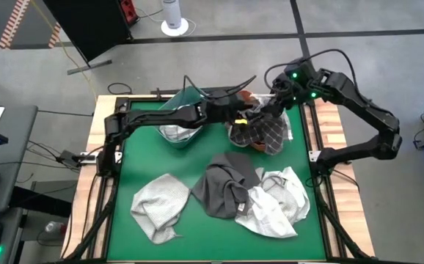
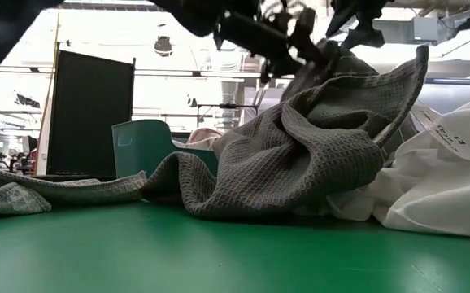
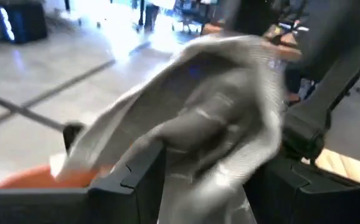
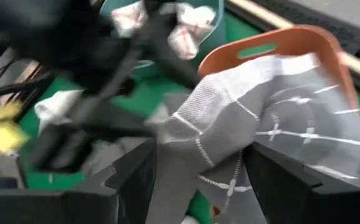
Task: Sort towels by color in basket
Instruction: Put the gray patterned towel into the orange bin
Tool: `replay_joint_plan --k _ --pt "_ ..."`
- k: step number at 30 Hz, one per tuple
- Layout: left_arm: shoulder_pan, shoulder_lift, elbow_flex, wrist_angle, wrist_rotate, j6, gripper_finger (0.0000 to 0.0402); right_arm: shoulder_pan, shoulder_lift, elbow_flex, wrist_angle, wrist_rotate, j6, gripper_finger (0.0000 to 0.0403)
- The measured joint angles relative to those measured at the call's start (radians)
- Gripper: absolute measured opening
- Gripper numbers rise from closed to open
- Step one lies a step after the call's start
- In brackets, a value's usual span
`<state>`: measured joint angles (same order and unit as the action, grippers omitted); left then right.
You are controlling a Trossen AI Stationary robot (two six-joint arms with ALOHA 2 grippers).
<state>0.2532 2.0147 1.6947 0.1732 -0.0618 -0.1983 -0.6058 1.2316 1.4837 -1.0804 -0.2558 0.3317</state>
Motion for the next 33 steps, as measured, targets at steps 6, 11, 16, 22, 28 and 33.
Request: replay_joint_plan --k 6,11,16,22,28,33 --pt "0.016 0.084 0.000 -0.005 0.086 -0.030 0.0183 0.055 -0.001 0.000 0.003 0.001 0.047 0.0266" --pt "0.021 0.116 0.000 -0.060 0.028 -0.069 0.0145 0.092 -0.002 0.000 -0.028 0.024 0.066 0.0266" --pt "0.052 0.115 0.000 -0.191 -0.073 -0.147 0.0095 0.117 -0.008 0.000 -0.082 0.042 0.083 0.0265" --pt "0.094 0.076 0.000 -0.239 0.033 -0.166 0.0076 0.156 -0.010 -0.002 -0.127 0.121 -0.032 0.0265" --pt "0.095 0.002 0.000 -0.274 0.023 -0.053 0.0097 0.188 -0.011 -0.122 -0.023 0.153 -0.202 0.0265" --pt "0.095 -0.078 0.000 -0.362 0.034 -0.015 0.0131 0.179 -0.001 -0.256 0.185 0.154 -0.236 0.0265"
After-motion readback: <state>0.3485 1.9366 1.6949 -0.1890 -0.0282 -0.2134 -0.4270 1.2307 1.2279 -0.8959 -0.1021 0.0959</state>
